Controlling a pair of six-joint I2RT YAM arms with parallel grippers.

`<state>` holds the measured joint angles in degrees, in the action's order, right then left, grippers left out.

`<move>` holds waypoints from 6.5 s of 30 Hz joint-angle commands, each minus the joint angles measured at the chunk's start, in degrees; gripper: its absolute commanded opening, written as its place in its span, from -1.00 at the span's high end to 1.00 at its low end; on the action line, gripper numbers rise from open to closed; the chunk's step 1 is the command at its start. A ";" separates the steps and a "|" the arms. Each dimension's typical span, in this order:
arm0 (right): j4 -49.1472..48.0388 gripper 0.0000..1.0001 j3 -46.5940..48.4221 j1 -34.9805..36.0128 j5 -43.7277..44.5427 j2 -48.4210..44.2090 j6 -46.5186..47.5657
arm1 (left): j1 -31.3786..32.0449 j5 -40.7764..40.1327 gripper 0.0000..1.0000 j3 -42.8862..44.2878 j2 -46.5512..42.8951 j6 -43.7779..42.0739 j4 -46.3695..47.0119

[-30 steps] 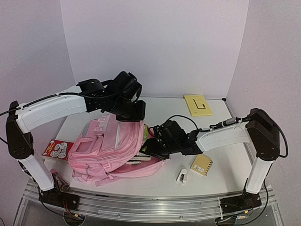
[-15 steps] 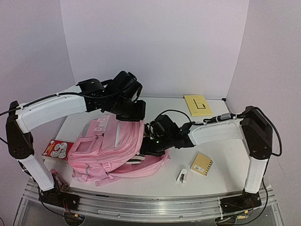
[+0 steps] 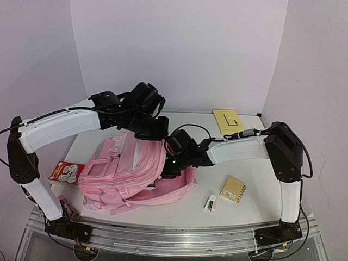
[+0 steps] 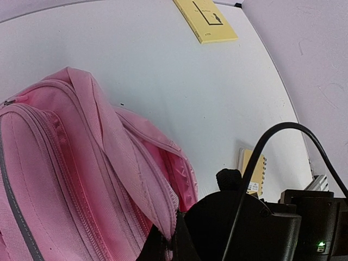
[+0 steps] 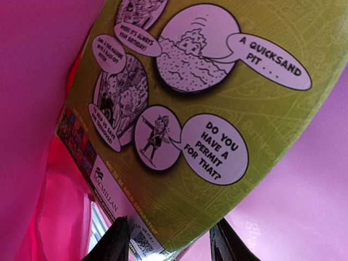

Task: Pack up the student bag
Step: Place the book in the student bag, then adjust the book at the center of the board.

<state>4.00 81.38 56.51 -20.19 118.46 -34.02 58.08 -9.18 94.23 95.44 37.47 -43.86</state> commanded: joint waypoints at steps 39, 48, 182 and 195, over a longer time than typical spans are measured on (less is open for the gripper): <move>22.10 -0.81 7.90 -54.01 4.94 -5.00 11.92 | -6.33 13.30 -0.99 17.79 29.00 -6.05 22.27; 23.89 -0.71 39.12 -61.88 -3.69 22.70 8.65 | -8.29 13.99 -0.99 25.34 38.59 -6.37 25.94; -8.34 -0.01 3.04 -47.21 -28.24 5.14 -5.87 | -9.30 22.90 0.88 35.89 67.35 14.21 44.84; 10.56 -0.56 5.76 -43.68 -23.37 0.06 18.83 | -9.39 21.10 0.85 34.37 64.49 11.48 44.53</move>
<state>11.46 86.19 11.05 -42.24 123.70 -27.14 47.83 11.85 131.88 161.32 50.70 5.93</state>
